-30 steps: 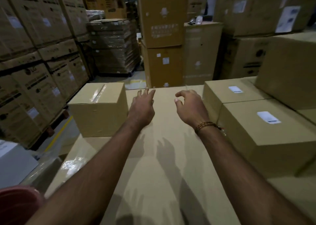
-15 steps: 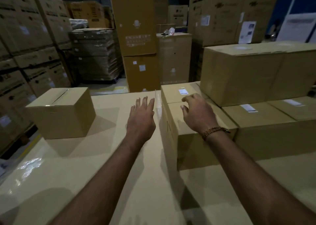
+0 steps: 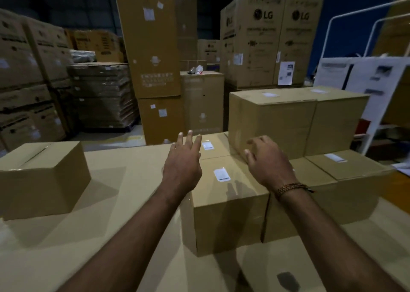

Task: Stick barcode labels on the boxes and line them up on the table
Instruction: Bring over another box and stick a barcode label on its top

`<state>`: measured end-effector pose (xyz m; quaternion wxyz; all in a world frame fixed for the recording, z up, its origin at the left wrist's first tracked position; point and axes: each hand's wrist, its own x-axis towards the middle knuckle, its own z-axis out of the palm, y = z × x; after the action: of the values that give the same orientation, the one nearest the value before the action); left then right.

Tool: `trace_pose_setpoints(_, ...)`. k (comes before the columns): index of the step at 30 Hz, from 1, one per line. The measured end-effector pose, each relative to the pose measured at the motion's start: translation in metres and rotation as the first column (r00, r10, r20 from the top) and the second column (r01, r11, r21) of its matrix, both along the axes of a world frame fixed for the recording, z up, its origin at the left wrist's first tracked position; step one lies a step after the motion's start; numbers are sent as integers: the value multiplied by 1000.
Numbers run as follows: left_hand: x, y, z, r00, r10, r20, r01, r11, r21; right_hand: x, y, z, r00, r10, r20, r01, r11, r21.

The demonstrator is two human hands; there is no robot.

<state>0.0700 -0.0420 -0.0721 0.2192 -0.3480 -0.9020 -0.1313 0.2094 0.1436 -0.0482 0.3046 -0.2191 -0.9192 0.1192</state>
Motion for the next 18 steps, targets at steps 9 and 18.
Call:
trace_pose_setpoints(9, -5, 122, 28, 1000, -4, -6, 4, 1000, 24, -12, 134, 34, 995, -31, -91, 29, 999, -23)
trace_pose_setpoints(18, -25, 253, 58, 980, -25, 196, -48, 932, 360, -54, 267, 74, 976, -83, -199, 89, 996, 20)
